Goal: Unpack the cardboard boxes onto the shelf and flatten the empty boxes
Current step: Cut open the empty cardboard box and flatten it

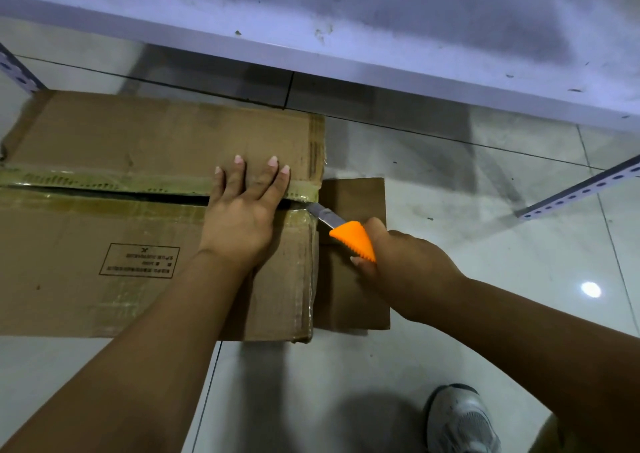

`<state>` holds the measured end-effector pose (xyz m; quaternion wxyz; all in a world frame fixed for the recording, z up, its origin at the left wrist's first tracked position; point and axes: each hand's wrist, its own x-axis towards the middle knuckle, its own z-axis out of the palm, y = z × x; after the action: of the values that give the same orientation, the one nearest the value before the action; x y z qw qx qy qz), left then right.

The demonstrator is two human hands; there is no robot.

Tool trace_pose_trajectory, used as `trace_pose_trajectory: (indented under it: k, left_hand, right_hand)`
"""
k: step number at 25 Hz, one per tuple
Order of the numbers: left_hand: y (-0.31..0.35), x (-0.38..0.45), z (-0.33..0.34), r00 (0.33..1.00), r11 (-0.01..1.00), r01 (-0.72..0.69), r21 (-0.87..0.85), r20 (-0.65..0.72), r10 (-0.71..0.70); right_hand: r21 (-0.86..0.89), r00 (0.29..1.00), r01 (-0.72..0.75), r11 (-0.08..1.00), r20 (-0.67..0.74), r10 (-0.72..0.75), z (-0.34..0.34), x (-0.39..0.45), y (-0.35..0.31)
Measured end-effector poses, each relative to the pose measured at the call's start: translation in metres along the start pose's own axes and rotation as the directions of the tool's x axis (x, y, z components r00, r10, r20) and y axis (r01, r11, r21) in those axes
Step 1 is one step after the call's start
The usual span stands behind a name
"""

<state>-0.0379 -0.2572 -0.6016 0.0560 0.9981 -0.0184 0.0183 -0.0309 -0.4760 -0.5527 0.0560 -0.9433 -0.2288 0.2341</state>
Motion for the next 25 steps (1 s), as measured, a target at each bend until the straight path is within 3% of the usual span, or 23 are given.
trace_pose_trajectory:
  k: [5,10,25]
  left_hand:
    - [0.001,0.001,0.002,0.999,0.999,-0.035,0.035,-0.016,0.035]
    - [-0.001,0.002,0.004,1.000,1.000,0.018,0.018,-0.014,-0.018]
    - [-0.001,0.000,0.001,1.000,1.000,0.023,-0.009,-0.013,-0.023]
  right_hand:
    - [-0.029,0.998,0.012,0.999,-0.064,-0.014,0.009,0.002,0.000]
    - [-0.067,0.994,0.012,0.998,-0.106,-0.020,0.009,0.012,0.001]
    - [-0.059,0.995,0.013,0.998,-0.093,-0.019,0.007,0.020,0.005]
